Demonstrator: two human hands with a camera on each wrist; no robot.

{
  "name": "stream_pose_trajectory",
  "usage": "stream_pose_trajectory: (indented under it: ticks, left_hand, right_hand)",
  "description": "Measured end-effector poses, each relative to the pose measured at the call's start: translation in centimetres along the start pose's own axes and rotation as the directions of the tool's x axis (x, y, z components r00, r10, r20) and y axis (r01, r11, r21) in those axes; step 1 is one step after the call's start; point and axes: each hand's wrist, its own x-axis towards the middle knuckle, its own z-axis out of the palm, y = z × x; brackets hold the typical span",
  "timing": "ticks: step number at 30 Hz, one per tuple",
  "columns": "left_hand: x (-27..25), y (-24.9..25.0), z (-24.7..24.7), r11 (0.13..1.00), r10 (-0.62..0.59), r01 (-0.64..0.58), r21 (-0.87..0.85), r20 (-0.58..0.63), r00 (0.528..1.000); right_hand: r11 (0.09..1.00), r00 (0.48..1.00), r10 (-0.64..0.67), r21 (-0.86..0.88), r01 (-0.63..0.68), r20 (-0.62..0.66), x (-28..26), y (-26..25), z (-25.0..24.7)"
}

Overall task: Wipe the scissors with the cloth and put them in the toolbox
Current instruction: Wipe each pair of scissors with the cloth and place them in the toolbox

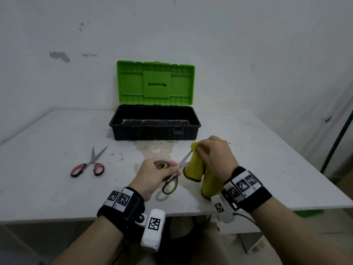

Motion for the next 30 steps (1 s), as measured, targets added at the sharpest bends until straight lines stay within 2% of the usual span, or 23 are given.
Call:
stream_pose_trajectory:
  ticks: [2,4,9,12,15,17,20,24,26,30]
  left_hand:
    - [0.1,-0.1,-0.1,0.999,-0.010,0.009,-0.039,-0.022,1.000]
    - [0.3,-0.1,-0.3,0.998,-0.010,0.008,-0.065,-0.038,0.999]
    - [0.4,0.2,0.2,0.999,0.019,-0.019,-0.048,-0.003,1.000]
    - [0.3,0.4,0.3,1.000,0.023,-0.023,-0.012,0.016,1.000]
    - [0.3,0.4,-0.1,1.000,0.021,-0.021,0.006,0.012,1.000]
    - [0.3,0.4,-0.3,1.000,0.016,-0.016,0.001,-0.006,1.000]
    - [0.5,0.3,-0.4,1.000,0.017,-0.018,-0.021,-0.016,1.000]
    - [0.6,0.3,0.2,0.999,0.031,-0.031,0.014,-0.007,0.999]
    - [0.5,0.3,0.4,0.998,0.040,-0.040,0.051,0.003,0.999]
    - [0.3,0.4,0.1,1.000,0.019,-0.019,0.022,0.003,1.000]
  right_hand:
    - [0.999,0.999,0.028,0.018,-0.027,-0.037,0.3,0.4,-0.5]
    - [0.999,0.999,-0.023,0.038,0.025,-0.033,-0.4,-0.2,-0.5]
    - [0.985,0.982,-0.169,0.055,0.165,0.080,-2.4,-2.1,1.0]
    - [0.990,0.990,-0.138,0.029,0.137,0.026,-1.3,-1.4,0.9]
    - [1.000,1.000,-0.014,0.005,0.014,-0.026,0.3,0.1,0.0]
    - [1.000,0.999,0.023,0.020,-0.022,-0.044,0.6,0.4,-0.7]
    - [0.997,0.998,-0.050,0.050,0.051,-0.023,-0.5,-0.8,-1.0]
    - [0.983,0.978,-0.183,0.043,0.180,0.098,-2.3,-2.5,0.6]
    - [0.984,0.978,-0.176,0.036,0.173,0.111,-2.2,-2.4,1.1]
    - [0.996,0.996,-0.084,0.020,0.084,0.023,-0.5,-1.0,0.7]
